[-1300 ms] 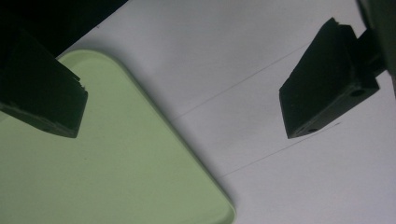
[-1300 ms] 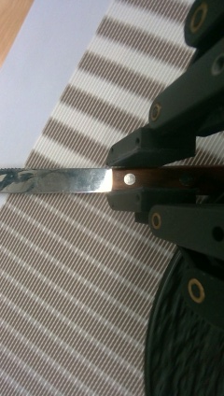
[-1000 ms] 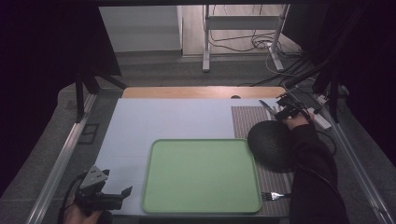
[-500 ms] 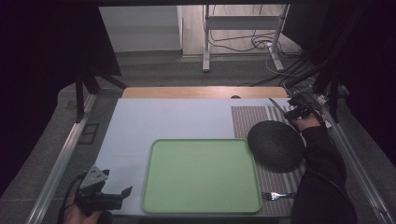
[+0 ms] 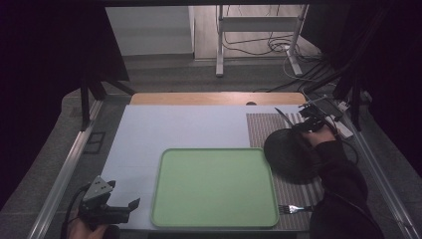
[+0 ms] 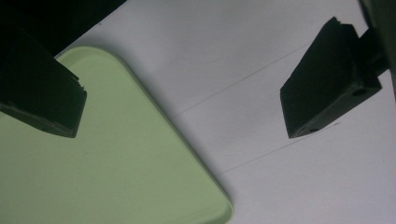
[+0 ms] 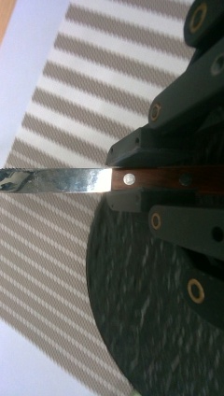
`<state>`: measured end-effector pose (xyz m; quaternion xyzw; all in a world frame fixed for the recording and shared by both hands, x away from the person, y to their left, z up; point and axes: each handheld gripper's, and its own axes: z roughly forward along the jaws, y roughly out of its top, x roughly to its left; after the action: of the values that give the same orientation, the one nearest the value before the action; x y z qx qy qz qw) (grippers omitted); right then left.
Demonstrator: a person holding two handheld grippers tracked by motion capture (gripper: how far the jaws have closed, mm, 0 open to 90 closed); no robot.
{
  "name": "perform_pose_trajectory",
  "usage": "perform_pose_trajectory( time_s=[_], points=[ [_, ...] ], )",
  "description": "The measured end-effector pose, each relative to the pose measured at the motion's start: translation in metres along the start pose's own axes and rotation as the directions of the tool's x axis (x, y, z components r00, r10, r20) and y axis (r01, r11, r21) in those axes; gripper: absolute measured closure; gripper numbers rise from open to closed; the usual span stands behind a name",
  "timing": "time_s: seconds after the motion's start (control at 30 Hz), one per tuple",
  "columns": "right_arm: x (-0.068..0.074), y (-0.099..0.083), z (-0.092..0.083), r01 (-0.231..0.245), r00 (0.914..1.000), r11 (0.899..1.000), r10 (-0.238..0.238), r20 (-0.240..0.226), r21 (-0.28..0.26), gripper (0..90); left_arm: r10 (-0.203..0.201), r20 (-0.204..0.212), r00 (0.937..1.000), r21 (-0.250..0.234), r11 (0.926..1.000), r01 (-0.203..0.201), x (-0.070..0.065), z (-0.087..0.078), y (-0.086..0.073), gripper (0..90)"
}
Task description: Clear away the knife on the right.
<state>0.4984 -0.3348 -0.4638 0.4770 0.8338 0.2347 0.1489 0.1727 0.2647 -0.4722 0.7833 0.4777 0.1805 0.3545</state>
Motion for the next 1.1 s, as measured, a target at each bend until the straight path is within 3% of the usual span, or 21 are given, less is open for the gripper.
perform_pose_trajectory(
  time_s=[0.23,1.0,1.1],
  points=[
    [0.019,-0.005,-0.003,-0.002,0.9995,1.000,0.002,-0.031,-0.005,77.6,-0.002,0.001,1.0000,-0.002,1.0000,0.002,0.000,0.000,0.000,0.4],
    [0.081,-0.022,-0.019,0.059,0.9911,0.998,-0.061,-0.118,-0.025,77.6,0.000,0.001,1.0000,-0.002,1.0000,0.000,0.000,0.000,0.000,0.5],
    [0.096,-0.027,-0.024,0.069,0.9883,0.997,-0.073,-0.134,-0.031,77.6,0.001,-0.001,1.0000,-0.002,1.0000,-0.001,0.000,0.000,0.000,0.5]
  ],
)
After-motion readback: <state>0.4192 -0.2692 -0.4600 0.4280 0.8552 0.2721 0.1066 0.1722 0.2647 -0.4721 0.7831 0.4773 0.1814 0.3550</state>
